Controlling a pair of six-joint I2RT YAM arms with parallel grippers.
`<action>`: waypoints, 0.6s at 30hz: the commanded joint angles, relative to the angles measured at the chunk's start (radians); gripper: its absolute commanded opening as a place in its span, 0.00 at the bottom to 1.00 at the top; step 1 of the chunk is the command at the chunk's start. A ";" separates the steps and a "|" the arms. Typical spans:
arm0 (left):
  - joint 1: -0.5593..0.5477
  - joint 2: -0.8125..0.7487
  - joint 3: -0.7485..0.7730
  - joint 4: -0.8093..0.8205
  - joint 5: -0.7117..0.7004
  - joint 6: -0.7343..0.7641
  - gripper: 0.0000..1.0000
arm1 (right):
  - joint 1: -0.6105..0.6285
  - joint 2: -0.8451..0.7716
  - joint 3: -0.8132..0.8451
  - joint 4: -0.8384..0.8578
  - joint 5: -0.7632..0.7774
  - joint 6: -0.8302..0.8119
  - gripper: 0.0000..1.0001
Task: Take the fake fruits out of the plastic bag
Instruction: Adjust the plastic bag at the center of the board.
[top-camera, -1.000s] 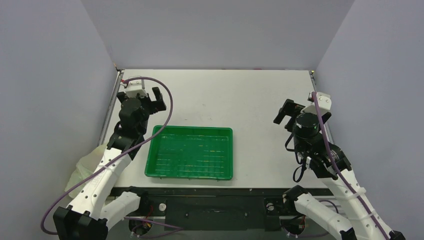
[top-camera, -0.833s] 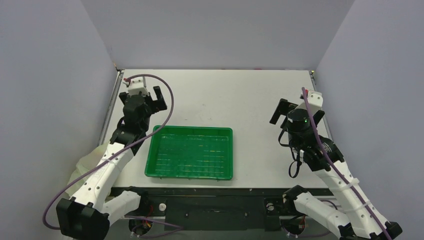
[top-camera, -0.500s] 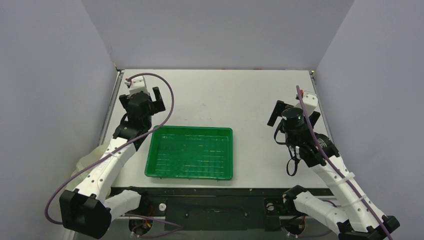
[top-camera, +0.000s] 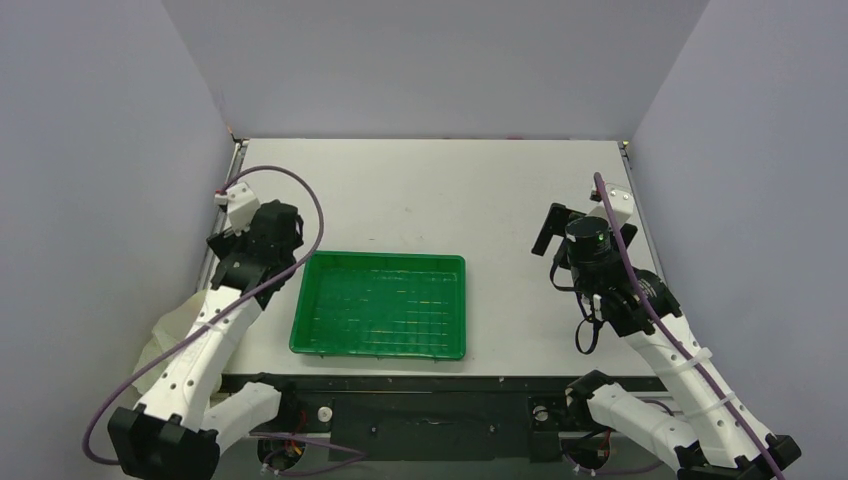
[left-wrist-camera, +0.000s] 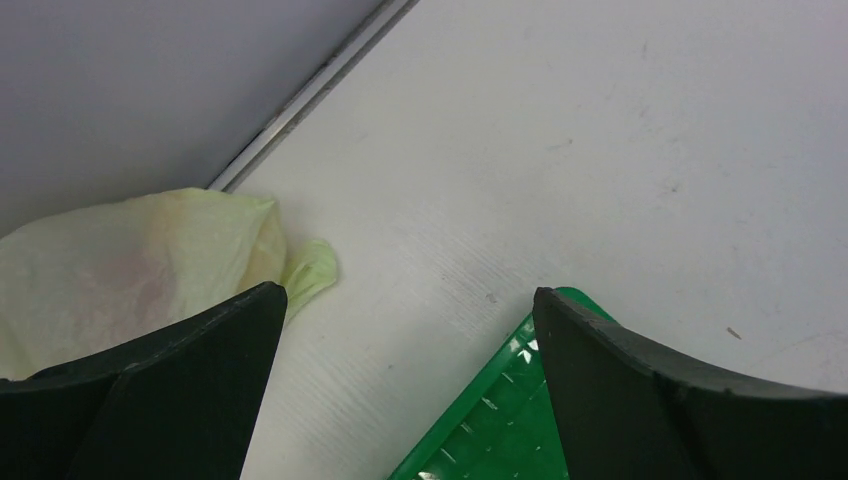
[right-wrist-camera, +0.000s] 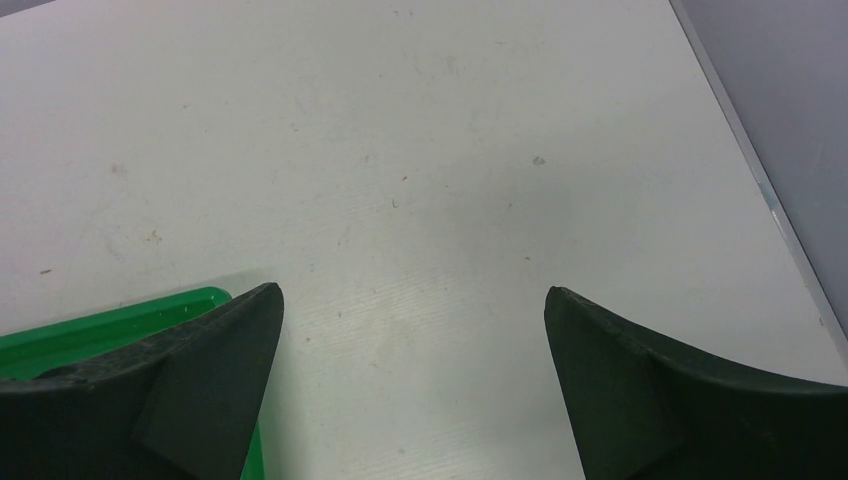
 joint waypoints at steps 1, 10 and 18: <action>0.008 -0.157 -0.036 -0.182 -0.154 -0.150 0.93 | 0.005 0.002 -0.011 0.021 -0.045 0.011 1.00; 0.047 -0.148 -0.041 -0.554 -0.335 -0.504 0.93 | 0.005 0.015 -0.003 0.039 -0.081 0.004 1.00; 0.296 -0.078 -0.065 -0.570 -0.311 -0.593 0.93 | 0.005 0.018 -0.020 0.055 -0.086 0.000 1.00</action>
